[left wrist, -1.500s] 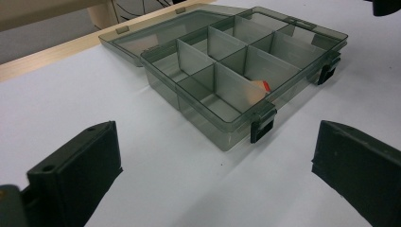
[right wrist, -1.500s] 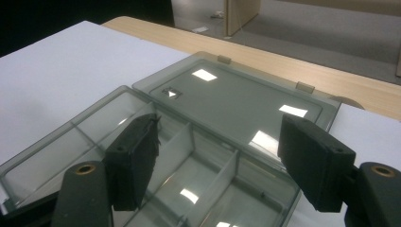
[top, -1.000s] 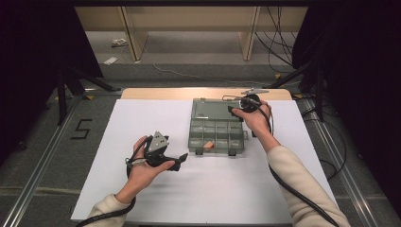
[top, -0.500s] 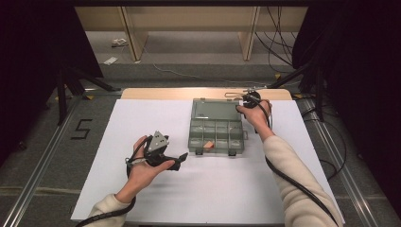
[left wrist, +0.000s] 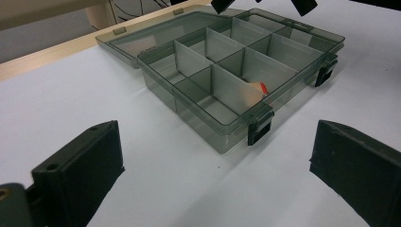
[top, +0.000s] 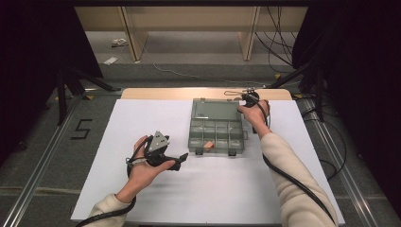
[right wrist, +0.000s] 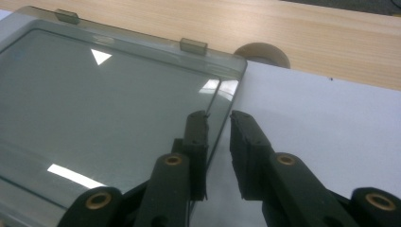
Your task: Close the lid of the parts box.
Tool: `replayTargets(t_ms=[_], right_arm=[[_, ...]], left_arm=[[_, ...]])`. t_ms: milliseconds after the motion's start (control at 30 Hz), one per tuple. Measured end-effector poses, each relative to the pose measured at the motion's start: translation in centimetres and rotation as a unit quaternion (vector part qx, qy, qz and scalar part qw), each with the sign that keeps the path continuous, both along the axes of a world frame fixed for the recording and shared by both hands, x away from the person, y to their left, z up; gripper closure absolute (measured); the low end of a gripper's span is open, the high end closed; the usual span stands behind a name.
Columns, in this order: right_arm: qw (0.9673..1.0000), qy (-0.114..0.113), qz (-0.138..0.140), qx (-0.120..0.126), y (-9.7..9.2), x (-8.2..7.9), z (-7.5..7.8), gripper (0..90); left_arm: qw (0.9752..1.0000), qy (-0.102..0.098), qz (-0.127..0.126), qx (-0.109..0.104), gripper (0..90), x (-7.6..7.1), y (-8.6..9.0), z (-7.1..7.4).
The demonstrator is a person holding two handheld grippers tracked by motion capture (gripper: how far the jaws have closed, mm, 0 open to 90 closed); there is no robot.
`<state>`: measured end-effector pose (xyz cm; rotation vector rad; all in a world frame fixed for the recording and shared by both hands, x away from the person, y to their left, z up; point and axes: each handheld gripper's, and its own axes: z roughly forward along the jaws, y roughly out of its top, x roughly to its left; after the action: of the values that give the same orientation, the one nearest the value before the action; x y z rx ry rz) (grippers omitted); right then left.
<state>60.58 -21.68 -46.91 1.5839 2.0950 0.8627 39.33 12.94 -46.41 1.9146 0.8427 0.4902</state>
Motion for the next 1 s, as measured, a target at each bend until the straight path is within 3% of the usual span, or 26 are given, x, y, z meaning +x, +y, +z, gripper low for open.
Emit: replayTargets(t_ms=[567, 1000], right_arm=[[0.9986, 0.021, -0.049, 0.000, 0.9, 0.1, 0.2, 85.9], [0.9962, 0.020, -0.085, -0.003, 1.8, 0.1, 0.4, 89.2]], left_arm=[[1.0000, -0.001, 0.001, 0.000, 2.5, 0.1, 0.1, 0.1], [1.0000, -0.001, 0.002, 0.002, 2.8, 0.2, 0.2, 0.0]])
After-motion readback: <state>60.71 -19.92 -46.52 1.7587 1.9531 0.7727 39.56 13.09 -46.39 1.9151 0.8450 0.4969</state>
